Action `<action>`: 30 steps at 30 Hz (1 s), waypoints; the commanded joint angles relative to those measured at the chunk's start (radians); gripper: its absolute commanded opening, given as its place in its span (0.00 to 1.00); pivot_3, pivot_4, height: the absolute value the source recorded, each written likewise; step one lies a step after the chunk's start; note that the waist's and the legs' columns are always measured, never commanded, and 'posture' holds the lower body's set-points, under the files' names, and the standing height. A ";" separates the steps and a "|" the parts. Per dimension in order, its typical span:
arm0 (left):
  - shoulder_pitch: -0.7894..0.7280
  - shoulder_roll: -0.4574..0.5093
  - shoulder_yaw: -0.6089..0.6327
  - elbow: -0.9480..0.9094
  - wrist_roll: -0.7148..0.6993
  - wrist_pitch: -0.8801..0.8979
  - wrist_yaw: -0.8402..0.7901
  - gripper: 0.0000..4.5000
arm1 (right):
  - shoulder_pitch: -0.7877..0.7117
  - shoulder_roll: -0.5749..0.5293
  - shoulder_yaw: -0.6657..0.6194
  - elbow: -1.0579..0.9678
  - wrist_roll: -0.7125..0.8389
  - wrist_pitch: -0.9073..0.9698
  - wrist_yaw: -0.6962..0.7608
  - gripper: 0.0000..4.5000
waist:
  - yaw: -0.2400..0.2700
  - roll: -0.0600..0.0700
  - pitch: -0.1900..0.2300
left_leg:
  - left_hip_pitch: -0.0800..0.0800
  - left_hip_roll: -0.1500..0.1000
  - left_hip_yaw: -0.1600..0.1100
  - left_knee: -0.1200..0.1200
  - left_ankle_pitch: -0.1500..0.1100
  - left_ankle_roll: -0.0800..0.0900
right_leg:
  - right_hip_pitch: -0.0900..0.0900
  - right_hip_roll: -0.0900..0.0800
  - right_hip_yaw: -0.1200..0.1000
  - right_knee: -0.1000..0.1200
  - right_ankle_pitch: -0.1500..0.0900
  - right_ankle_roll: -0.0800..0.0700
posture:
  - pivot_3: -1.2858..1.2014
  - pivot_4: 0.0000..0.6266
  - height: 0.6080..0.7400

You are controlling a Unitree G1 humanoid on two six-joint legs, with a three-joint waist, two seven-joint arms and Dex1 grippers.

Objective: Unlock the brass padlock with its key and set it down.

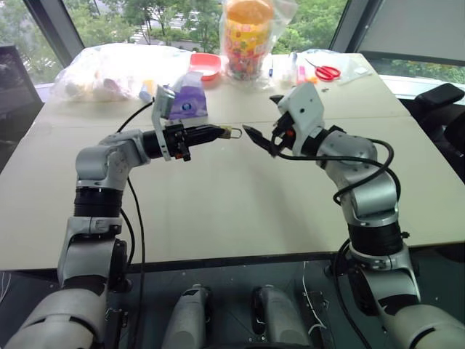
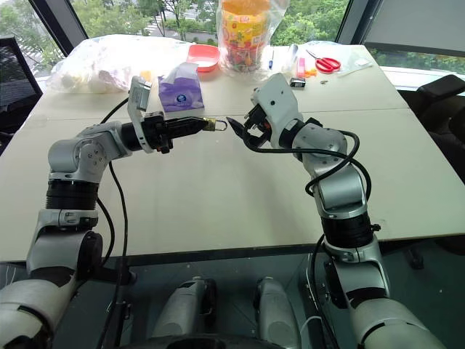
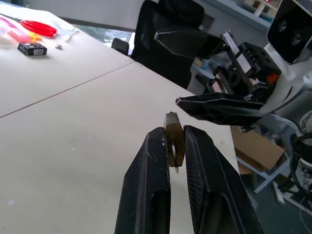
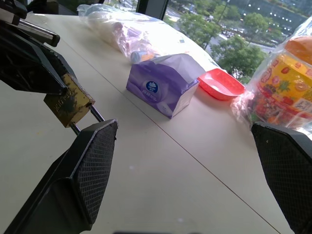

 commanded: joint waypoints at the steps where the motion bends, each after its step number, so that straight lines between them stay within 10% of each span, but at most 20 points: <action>1: 0.004 0.007 0.010 -0.071 -0.038 0.019 0.003 0.00 | -0.018 -0.001 0.005 -0.016 0.019 -0.025 -0.002 0.99 | 0.000 0.000 0.000 | 0.000 0.000 0.000 0.000 0.000 0.000 | 0.000 0.000 0.000 0.000 0.000 0.000 | 0.52 0.24 1.00; 30: 0.017 0.014 -0.041 -0.083 -0.033 -0.047 -0.030 0.00 | 0.008 -0.107 -0.047 0.030 0.160 0.073 0.074 0.99 | 0.002 0.000 0.000 | 0.000 0.000 0.000 0.000 0.000 0.000 | 0.000 0.000 0.000 0.000 -0.001 -0.002 | 0.52 0.24 1.00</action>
